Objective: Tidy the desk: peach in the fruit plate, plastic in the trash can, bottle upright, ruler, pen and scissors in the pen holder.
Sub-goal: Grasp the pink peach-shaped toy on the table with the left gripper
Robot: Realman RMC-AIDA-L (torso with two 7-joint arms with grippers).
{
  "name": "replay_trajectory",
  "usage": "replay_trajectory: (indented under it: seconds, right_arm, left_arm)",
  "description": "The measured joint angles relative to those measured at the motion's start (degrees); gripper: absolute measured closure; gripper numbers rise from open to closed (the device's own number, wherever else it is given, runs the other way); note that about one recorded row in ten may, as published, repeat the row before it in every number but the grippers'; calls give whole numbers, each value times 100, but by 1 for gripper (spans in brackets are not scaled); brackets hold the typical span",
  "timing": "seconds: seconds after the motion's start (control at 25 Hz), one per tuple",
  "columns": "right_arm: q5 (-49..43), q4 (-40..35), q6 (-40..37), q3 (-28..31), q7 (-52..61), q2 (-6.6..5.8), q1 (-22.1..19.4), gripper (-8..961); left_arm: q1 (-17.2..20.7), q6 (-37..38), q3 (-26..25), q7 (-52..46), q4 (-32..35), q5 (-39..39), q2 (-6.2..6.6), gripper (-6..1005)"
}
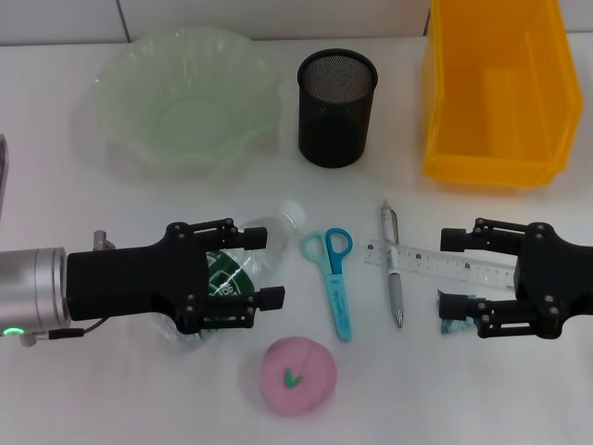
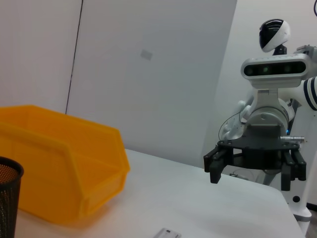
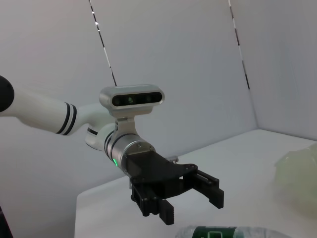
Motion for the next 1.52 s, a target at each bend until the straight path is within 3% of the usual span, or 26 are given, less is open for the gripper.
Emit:
replay_trajectory:
  seconds: [0.52, 0.84, 0.92, 1.08, 1.16, 1.32, 1.36, 1.4, 1.44, 1.52]
  right_arm:
    - [42, -10, -13, 39, 11, -3, -62, 125]
    - [265, -922, -303, 126, 799, -15, -211, 126]
    - [265, -978, -308, 119, 824, -11, -229, 126]
    - [265, -948, -286, 108, 822, -9, -222, 126]
    - [265, -937, -269, 102, 822, -9, -204, 126]
    - [266, -933, -234, 108, 828, -8, -166, 126]
    - [266, -933, -230, 120, 829, -9, -157, 125]
    - [266, -932, -220, 133, 830, -10, -147, 125]
    - [265, -933, -199, 140, 831, -12, -141, 125]
    - [268, -930, -114, 142, 832, -11, -135, 125]
  left_arm:
    - [67, 67, -16, 36, 3, -47, -1, 231]
    - [104, 205, 8, 118, 5, -40, 0, 232]
    - [115, 595, 155, 322, 9, -22, -1, 232]
    - [115, 595, 155, 322, 9, -22, -1, 233]
    - [131, 665, 1210, -351, 720, -51, -43, 233]
    - [131, 665, 1210, -351, 720, -51, -43, 234]
    - [212, 176, 2282, -913, 1533, -429, -51, 234]
    - [212, 176, 2282, -913, 1533, -429, -51, 237]
    - [284, -372, 2760, -1139, 1958, -492, -46, 240]
    - [284, -372, 2760, -1139, 1958, -492, -46, 246]
